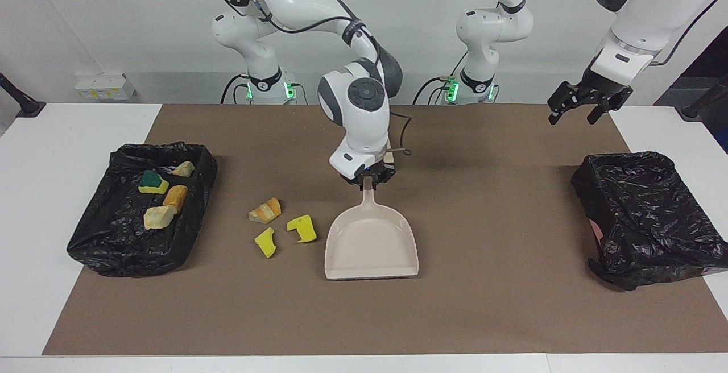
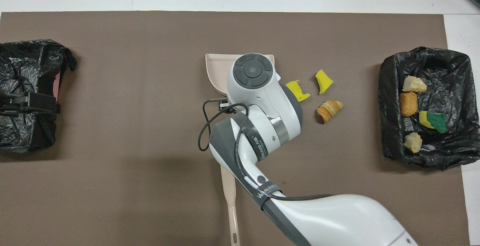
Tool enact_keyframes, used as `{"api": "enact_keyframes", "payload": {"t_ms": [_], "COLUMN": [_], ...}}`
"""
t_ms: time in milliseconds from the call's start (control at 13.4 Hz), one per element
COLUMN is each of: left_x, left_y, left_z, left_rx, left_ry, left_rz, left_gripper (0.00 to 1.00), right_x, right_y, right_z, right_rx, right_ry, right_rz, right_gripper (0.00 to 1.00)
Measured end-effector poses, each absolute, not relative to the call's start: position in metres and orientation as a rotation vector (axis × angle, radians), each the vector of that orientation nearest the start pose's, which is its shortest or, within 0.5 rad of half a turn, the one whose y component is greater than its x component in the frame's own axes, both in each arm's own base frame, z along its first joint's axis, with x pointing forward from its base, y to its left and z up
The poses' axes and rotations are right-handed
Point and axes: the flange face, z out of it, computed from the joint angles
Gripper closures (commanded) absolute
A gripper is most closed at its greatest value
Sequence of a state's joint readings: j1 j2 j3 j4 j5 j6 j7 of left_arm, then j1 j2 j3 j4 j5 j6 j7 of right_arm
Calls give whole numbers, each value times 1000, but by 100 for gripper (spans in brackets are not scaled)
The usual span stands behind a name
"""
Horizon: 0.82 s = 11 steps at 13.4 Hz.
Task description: Sweep and dump trash in bin
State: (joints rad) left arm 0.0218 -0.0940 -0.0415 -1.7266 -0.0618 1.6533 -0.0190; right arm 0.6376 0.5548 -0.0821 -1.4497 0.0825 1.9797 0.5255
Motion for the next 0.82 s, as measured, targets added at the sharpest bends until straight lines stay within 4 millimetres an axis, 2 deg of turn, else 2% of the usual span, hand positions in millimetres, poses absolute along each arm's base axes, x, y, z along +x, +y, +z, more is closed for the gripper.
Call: {"api": "enact_keyframes", "payload": {"t_ms": [74,149,298,521,670,819], "left_x": [531,531,531,531,532,540], "left_y": [-18,-18,-18,-18,-18,-18], "left_z": [609,608,608,607,608,611], "left_rx": [-3200,-3200,-3200,-3199,-3199,-3198], "left_ry": [-6,-6,-5,-5,-5,-8], "left_rz": [-30,-29,-27,-26,-40,-142], "left_gripper": [0,0,0,0,0,0], "right_x": [594,599,603,593,578,550], "right_y": [390,391,389,404,416,426], "right_z": [354,354,357,361,374,400], "right_rx": [-3135,-3133,-3123,-3122,-3120,-3122], "right_ry": [-16,-14,-10,-41,-45,-13], "right_rz": [34,1,-47,-47,-38,-12], "right_gripper": [57,1,0,0,0,0]}}
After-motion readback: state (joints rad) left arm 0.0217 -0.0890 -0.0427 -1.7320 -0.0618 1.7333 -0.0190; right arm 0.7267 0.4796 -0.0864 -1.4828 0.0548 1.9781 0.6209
